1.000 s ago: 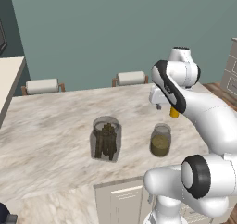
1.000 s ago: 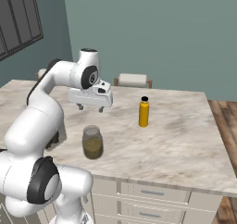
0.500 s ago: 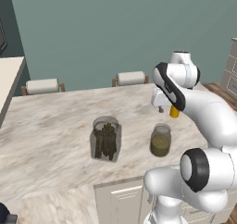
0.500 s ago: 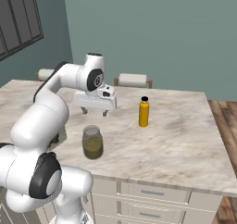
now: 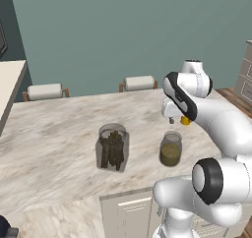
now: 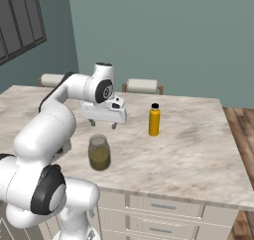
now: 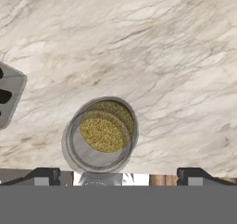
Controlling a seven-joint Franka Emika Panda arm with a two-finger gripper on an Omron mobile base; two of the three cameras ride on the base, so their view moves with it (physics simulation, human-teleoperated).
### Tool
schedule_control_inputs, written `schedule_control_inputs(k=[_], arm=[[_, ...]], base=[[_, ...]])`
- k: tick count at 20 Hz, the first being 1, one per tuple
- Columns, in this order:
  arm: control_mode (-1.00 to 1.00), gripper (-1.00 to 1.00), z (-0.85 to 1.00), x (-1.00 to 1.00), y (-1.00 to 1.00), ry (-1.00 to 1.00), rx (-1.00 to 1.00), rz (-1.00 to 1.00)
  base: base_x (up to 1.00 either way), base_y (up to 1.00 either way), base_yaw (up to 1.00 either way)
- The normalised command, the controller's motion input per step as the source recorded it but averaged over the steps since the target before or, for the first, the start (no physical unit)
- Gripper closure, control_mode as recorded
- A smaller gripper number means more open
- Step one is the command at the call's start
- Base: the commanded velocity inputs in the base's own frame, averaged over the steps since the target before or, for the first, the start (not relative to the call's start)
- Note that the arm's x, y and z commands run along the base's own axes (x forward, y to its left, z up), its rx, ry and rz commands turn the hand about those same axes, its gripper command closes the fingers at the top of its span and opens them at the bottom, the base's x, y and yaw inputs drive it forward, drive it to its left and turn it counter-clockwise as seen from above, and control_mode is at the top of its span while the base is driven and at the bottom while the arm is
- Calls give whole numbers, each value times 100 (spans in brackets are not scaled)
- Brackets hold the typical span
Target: Pick the jar and jar from the dining table and place them in the open cabinet. Close the cabinet after placing the objects.
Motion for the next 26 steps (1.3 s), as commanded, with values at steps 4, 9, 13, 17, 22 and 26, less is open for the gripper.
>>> schedule_control_inputs(k=[4, 9, 13, 17, 22, 26], arm=[[-100, -100, -14, 0, 0, 0, 0, 0], [-100, -100, -15, 1, 0, 0, 0, 0], [-100, -100, -14, 9, 0, 0, 0, 0], [-100, -100, -8, 11, 0, 0, 0, 0], [-100, -100, -14, 9, 0, 0, 0, 0], [-100, -100, -19, 0, 0, 0, 0, 0]], base=[[0, 0, 0], [0, 0, 0], [0, 0, 0], [0, 0, 0], [0, 0, 0], [0, 0, 0]])
